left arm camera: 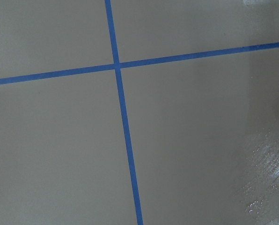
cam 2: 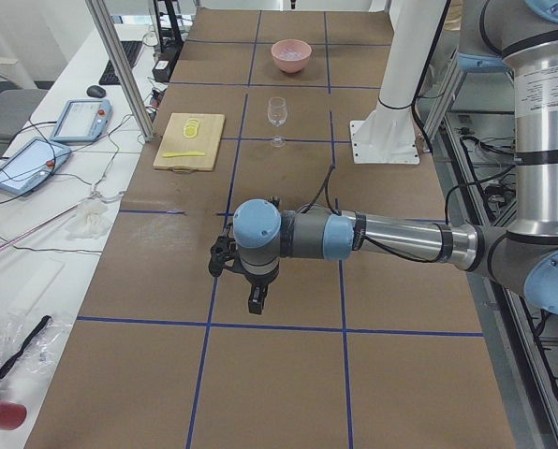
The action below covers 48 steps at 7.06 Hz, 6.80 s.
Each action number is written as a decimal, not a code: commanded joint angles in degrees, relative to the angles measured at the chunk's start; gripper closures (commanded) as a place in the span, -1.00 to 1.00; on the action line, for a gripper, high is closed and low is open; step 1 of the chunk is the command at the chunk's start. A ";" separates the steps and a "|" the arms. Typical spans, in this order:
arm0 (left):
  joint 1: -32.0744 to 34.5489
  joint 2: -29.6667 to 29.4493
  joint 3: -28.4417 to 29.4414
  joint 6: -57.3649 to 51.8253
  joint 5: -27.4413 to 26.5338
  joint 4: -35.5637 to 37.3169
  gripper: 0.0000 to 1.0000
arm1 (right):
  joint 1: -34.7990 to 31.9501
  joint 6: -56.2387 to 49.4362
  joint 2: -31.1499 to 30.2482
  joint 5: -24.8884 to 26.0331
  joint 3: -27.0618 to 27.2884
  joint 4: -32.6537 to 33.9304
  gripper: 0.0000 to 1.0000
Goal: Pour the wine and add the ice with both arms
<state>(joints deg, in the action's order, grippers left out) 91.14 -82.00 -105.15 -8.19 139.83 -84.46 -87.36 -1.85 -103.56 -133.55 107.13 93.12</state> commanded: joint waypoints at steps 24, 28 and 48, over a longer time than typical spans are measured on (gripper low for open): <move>-74.59 8.80 -2.10 67.41 -99.09 -81.03 -0.99 | -0.09 1.33 1.70 -3.48 4.66 -8.66 -1.00; -80.15 1.06 7.58 67.87 -110.37 -81.03 -0.97 | -0.09 1.33 1.61 -3.39 4.49 -8.66 -1.00; -82.70 -5.45 17.97 69.63 -111.18 -81.74 0.30 | -0.09 1.15 1.79 -3.39 4.14 -8.66 -1.00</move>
<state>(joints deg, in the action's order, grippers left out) 8.44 -87.45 -87.19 61.37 28.65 -166.10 -87.45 -0.70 -101.78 -136.93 111.23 84.46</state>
